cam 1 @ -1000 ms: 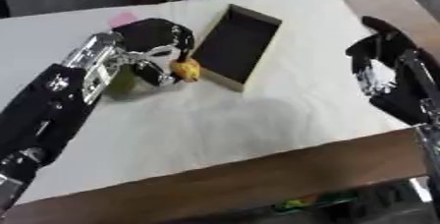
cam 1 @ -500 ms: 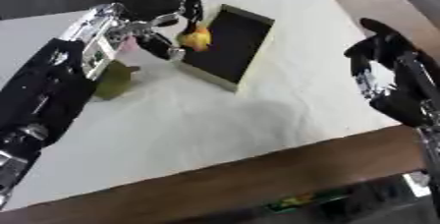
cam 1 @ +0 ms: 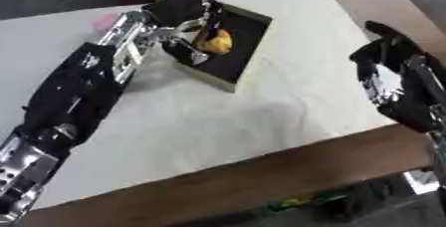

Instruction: Pick up objects on the table and place them in the box.

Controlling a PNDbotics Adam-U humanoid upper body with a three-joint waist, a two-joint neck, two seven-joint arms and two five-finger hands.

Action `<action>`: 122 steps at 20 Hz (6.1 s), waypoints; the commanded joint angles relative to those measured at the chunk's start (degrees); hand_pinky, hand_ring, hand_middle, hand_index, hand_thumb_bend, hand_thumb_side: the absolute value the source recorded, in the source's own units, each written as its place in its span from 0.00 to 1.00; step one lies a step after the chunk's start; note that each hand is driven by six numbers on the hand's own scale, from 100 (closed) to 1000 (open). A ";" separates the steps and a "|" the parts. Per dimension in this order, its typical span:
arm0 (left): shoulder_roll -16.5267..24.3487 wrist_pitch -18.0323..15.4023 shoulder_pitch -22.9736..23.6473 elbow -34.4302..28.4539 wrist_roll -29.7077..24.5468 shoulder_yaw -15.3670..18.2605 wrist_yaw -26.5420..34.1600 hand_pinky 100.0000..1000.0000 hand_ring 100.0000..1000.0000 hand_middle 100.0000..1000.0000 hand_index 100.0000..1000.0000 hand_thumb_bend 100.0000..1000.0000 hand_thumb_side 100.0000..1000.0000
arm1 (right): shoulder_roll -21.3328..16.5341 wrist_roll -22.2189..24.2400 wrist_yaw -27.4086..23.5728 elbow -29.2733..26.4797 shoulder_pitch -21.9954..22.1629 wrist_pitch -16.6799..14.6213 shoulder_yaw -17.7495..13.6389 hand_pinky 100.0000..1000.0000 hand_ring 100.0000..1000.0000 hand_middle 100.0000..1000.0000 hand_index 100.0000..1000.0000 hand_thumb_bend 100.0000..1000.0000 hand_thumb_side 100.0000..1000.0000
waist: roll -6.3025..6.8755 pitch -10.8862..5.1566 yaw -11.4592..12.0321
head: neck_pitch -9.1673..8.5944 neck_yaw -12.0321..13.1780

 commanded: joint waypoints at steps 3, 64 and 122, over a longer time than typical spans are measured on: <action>-0.40 -0.75 -1.06 0.79 1.22 0.83 -1.26 0.73 0.67 0.66 0.74 0.31 0.00 | -0.58 0.63 -0.52 -0.76 -0.47 -0.13 0.01 0.69 0.68 0.57 0.95 0.00 0.56 | -0.16 -0.75 -0.17 | 0.27 0.03; 23.11 7.88 13.34 -9.55 -1.43 2.91 2.95 0.73 0.63 0.61 0.39 0.24 0.04 | -1.43 -1.51 0.65 -0.46 -0.07 0.44 -1.67 0.69 0.67 0.57 0.95 0.00 0.54 | -0.41 -0.98 5.13 | 0.27 -4.31; 13.77 8.87 1.05 -7.05 -5.97 5.64 7.11 0.71 0.64 0.63 0.42 0.19 0.02 | -0.86 -0.88 0.41 -0.18 -0.31 0.31 -0.97 0.69 0.67 0.56 0.94 0.00 0.54 | -0.44 -1.60 4.03 | 0.27 -4.28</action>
